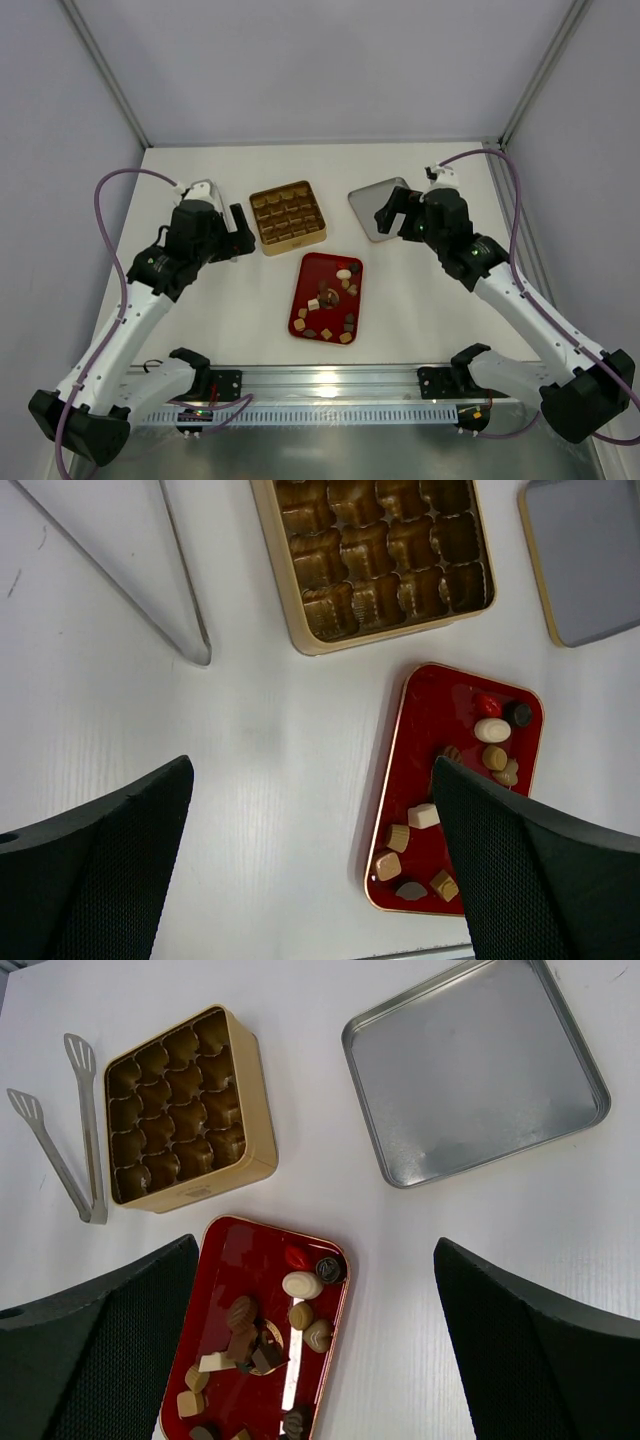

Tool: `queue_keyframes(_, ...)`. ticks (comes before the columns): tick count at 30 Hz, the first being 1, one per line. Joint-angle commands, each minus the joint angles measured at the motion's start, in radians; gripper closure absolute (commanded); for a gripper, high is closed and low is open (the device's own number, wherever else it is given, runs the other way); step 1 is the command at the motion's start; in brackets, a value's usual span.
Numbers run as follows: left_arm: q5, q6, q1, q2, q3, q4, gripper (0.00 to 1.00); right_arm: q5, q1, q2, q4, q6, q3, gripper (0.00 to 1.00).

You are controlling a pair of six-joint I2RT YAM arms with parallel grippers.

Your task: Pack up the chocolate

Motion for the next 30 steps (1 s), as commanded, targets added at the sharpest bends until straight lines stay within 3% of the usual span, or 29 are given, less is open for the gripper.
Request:
queue_keyframes(1, -0.094, -0.028, -0.001, -0.019, -0.005, -0.020, 0.00, -0.010, 0.002, -0.029, 0.011, -0.022, -0.005, 0.00)
queue_keyframes(11, -0.307, -0.077, 0.028, 0.066, -0.005, -0.069, 0.00, -0.056, 0.001, -0.026, 0.011, -0.037, -0.019, 0.00)
queue_keyframes(17, -0.209, -0.048, 0.166, 0.277, 0.024, 0.003, 0.00, -0.096, 0.002, -0.024, 0.029, -0.028, -0.032, 0.00)
queue_keyframes(30, -0.125, -0.026, 0.280, 0.653, 0.154, 0.193, 0.00, -0.137, 0.002, -0.026, 0.039, -0.040, -0.011, 0.00)
